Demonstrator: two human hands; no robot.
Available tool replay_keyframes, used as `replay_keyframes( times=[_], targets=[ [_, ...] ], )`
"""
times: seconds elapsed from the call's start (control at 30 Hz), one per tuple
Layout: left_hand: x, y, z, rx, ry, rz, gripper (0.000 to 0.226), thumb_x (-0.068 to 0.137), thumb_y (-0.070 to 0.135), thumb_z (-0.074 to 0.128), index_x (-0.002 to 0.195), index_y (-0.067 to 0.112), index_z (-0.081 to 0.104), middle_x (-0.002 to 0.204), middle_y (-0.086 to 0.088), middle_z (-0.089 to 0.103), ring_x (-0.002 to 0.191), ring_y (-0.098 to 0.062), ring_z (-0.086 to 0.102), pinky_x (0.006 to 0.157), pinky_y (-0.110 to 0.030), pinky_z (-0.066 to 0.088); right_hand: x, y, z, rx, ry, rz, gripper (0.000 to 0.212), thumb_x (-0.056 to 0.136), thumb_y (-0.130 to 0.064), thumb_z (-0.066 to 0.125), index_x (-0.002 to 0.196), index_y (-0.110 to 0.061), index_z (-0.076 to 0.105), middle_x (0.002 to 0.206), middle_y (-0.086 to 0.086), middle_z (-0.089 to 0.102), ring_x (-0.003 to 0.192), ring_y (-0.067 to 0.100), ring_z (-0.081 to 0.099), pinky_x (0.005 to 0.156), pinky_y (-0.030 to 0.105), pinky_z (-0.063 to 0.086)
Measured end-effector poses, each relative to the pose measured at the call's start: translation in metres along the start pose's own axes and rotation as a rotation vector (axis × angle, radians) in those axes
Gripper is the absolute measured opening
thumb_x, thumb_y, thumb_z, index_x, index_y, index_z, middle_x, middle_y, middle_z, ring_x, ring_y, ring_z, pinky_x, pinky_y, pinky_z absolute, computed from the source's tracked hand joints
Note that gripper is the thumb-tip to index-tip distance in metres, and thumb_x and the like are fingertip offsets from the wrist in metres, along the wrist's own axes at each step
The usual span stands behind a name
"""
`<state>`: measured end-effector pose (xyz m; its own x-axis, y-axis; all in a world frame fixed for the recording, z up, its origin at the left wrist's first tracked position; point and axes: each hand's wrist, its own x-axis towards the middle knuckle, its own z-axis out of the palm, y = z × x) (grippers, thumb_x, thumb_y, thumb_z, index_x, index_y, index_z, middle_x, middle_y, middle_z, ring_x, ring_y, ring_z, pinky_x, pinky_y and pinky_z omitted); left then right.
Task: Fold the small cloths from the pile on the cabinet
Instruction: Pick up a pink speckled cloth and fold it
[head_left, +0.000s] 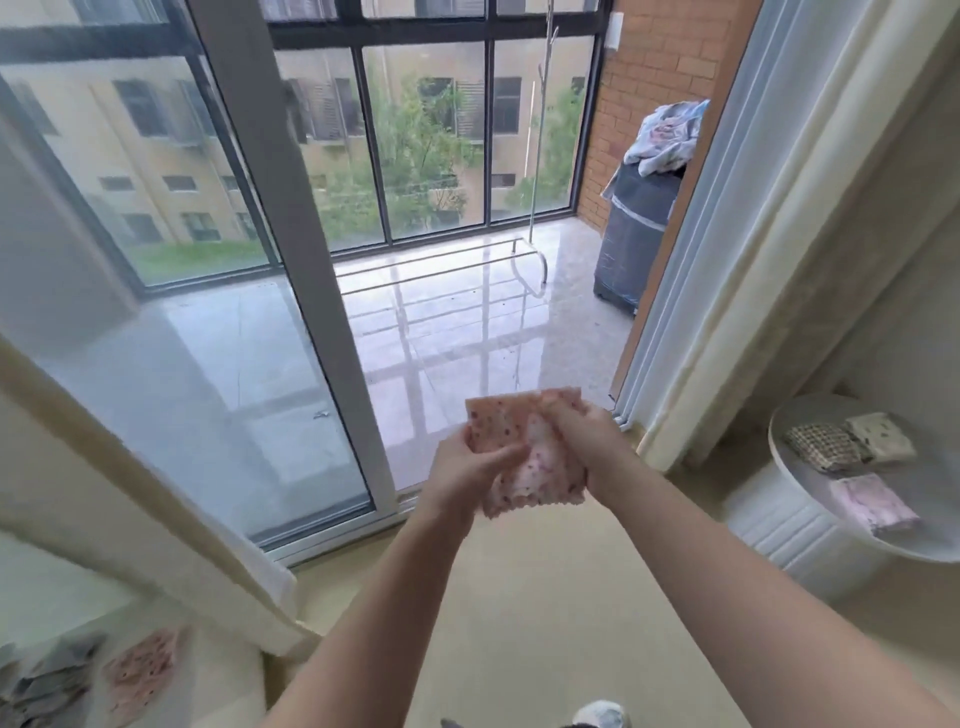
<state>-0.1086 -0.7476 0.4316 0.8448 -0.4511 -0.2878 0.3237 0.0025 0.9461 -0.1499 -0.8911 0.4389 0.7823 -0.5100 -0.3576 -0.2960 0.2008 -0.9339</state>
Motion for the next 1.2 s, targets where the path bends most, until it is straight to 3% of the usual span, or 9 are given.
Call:
replay_keyframes(
  times=[0.13, 0.27, 0.47, 0.57, 0.63, 0.7, 0.93, 1.07, 1.2],
  targets=[
    [0.056, 0.004, 0.094, 0.068, 0.062, 0.040, 0.017, 0.080, 0.001, 0.075, 0.088, 0.014, 0.067, 0.078, -0.009, 0.073, 0.063, -0.018, 0.068, 0.055, -0.029, 0.051, 0.038, -0.023, -0.107, -0.047, -0.322, 0.206, 0.026, 0.083, -0.021, 0.075, 0.101, -0.007, 0.062, 0.089, 0.013, 0.065, 0.073, 0.024, 0.060, 0.061, 0.028, 0.046],
    [0.108, 0.005, 0.193, 0.155, 0.000, 0.059, 0.009, 0.087, 0.005, 0.069, 0.087, 0.014, 0.069, 0.085, -0.010, 0.074, 0.068, -0.017, 0.068, 0.063, -0.031, 0.054, 0.077, -0.033, -0.208, -0.150, -0.163, 0.156, 0.019, 0.086, -0.023, 0.074, 0.087, -0.013, 0.058, 0.059, 0.000, 0.044, 0.040, 0.006, 0.032, 0.037, 0.018, 0.022],
    [0.150, -0.014, 0.325, 0.265, 0.044, 0.132, 0.015, 0.091, 0.032, 0.064, 0.085, 0.019, 0.069, 0.088, -0.009, 0.075, 0.081, -0.025, 0.071, 0.075, -0.042, 0.058, 0.118, -0.034, -0.339, -0.222, -0.072, 0.117, 0.035, 0.079, -0.040, 0.078, 0.093, -0.013, 0.061, 0.063, 0.002, 0.044, 0.044, 0.009, 0.032, 0.041, 0.021, 0.024],
    [0.161, -0.032, 0.387, 0.248, 0.058, 0.157, 0.028, 0.090, 0.045, 0.056, 0.088, 0.021, 0.070, 0.091, -0.008, 0.075, 0.085, -0.026, 0.072, 0.078, -0.049, 0.058, 0.135, -0.036, -0.407, -0.114, -0.153, 0.121, 0.051, 0.067, -0.041, 0.083, 0.102, -0.007, 0.068, 0.084, 0.004, 0.072, 0.068, 0.015, 0.065, 0.062, 0.025, 0.053],
    [0.160, -0.043, 0.431, 0.189, 0.059, 0.164, 0.024, 0.099, 0.033, 0.052, 0.091, 0.020, 0.070, 0.096, -0.010, 0.074, 0.090, -0.028, 0.072, 0.079, -0.048, 0.058, 0.143, -0.038, -0.451, 0.106, -0.224, 0.154, 0.047, 0.074, -0.024, 0.078, 0.114, -0.005, 0.065, 0.102, 0.010, 0.074, 0.085, 0.022, 0.071, 0.075, 0.031, 0.059],
    [0.156, -0.052, 0.475, 0.137, 0.063, 0.134, 0.023, 0.101, 0.025, 0.050, 0.093, 0.018, 0.070, 0.100, -0.013, 0.073, 0.094, -0.030, 0.071, 0.081, -0.046, 0.058, 0.151, -0.040, -0.497, 0.206, -0.240, 0.178, 0.031, 0.085, -0.005, 0.069, 0.115, -0.003, 0.063, 0.102, 0.012, 0.072, 0.081, 0.021, 0.071, 0.067, 0.029, 0.060],
    [0.168, -0.097, 0.587, 0.102, 0.167, 0.012, 0.021, 0.089, 0.018, 0.052, 0.086, 0.006, 0.069, 0.085, -0.005, 0.069, 0.081, -0.021, 0.062, 0.072, -0.038, 0.051, 0.196, -0.026, -0.639, 0.106, -0.360, 0.272, 0.040, 0.085, 0.021, 0.052, 0.116, -0.001, 0.062, 0.104, 0.016, 0.070, 0.087, 0.027, 0.068, 0.075, 0.033, 0.060],
    [0.208, -0.125, 0.645, 0.016, 0.040, -0.147, 0.029, 0.079, 0.026, 0.057, 0.100, 0.013, 0.071, 0.098, -0.012, 0.071, 0.089, -0.025, 0.064, 0.076, -0.040, 0.049, 0.245, -0.013, -0.697, 0.145, -0.364, 0.360, 0.023, 0.092, -0.001, 0.059, 0.115, -0.002, 0.063, 0.104, 0.014, 0.072, 0.090, 0.022, 0.071, 0.076, 0.032, 0.060],
    [0.260, -0.156, 0.705, 0.037, 0.012, -0.281, 0.031, 0.096, 0.034, 0.058, 0.109, 0.008, 0.068, 0.107, -0.017, 0.071, 0.096, -0.029, 0.067, 0.082, -0.044, 0.053, 0.305, 0.004, -0.750, 0.103, -0.194, 0.384, 0.012, 0.097, -0.015, 0.057, 0.102, -0.007, 0.064, 0.099, 0.011, 0.071, 0.088, 0.020, 0.068, 0.079, 0.035, 0.057]
  ],
)
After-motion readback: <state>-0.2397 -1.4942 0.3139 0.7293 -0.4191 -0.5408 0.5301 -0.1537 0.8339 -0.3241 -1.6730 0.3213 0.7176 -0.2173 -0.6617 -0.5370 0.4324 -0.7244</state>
